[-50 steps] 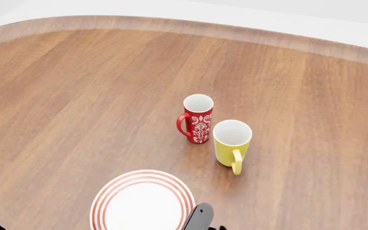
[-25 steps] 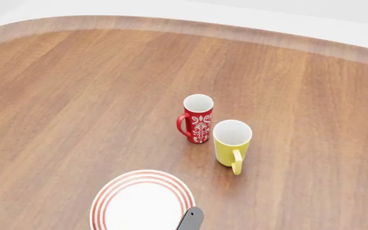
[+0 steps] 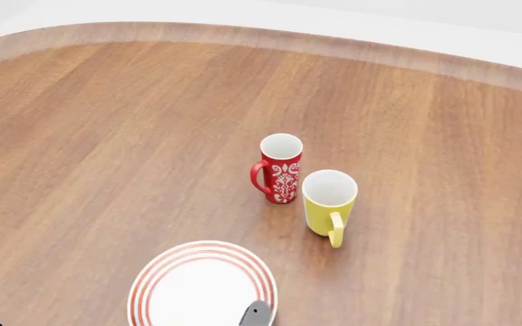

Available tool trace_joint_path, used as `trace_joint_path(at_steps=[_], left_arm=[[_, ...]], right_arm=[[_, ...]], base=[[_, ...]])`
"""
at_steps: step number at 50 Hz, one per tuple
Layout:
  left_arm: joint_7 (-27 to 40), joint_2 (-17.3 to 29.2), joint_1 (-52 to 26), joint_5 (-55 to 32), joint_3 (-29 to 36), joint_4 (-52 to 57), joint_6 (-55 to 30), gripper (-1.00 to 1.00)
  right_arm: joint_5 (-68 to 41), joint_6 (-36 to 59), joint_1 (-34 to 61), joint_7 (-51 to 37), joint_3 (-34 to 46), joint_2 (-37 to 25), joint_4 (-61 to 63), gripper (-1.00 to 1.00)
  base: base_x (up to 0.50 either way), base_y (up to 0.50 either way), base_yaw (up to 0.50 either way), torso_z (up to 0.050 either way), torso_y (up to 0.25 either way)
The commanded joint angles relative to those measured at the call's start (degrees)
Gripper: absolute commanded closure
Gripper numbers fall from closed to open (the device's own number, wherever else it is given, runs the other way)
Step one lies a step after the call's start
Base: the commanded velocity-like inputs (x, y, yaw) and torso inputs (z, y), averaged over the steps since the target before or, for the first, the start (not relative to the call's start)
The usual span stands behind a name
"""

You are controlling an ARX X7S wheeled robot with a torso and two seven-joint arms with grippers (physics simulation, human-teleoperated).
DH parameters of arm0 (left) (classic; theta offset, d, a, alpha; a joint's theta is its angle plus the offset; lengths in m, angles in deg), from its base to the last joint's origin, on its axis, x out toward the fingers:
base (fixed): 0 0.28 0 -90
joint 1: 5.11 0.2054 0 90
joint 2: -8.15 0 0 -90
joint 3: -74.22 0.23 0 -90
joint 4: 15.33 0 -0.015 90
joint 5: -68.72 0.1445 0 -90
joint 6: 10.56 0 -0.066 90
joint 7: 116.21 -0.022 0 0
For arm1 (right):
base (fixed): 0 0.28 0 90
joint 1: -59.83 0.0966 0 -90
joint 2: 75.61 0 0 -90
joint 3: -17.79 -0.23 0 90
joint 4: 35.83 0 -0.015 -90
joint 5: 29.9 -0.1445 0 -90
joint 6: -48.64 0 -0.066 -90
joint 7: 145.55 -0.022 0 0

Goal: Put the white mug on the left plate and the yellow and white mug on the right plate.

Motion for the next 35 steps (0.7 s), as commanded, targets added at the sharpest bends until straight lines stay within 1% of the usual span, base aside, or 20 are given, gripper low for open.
trace_joint_path(at_steps=[1,22,29,35], left_arm=[[0.3,0.3,0.2,-0.4,0.0,0.2,0.2,-1.0],[0.9,0.9,0.8,-1.3,-0.6,0.8,0.5,-1.0],[0.8,1.1,0.9,-1.8,-0.9,0.6,0.7,-1.0],[1.2,1.4,0.8,-2.4,-1.2,0.9,0.6,-1.0]], right_arm=[[0.7,-1.5,0.6,1.0,1.3,1.4,-3.1,-1.0],[0.7,-3.3,0.2,1.2,1.7,1.8,-6.1,-1.0],[0.5,-1.9,0.4,0.5,1.5,1.7,-5.3,-1.0],[0.5,-3.6,1.0,1.2,1.6,2.8,-8.9,-1.0]], base=[[0.0,0.0,0.0,0.0,0.0],[0.0,0.0,0.0,0.0,0.0],[0.0,0.0,0.0,0.0,0.0],[0.0,0.0,0.0,0.0,0.0]])
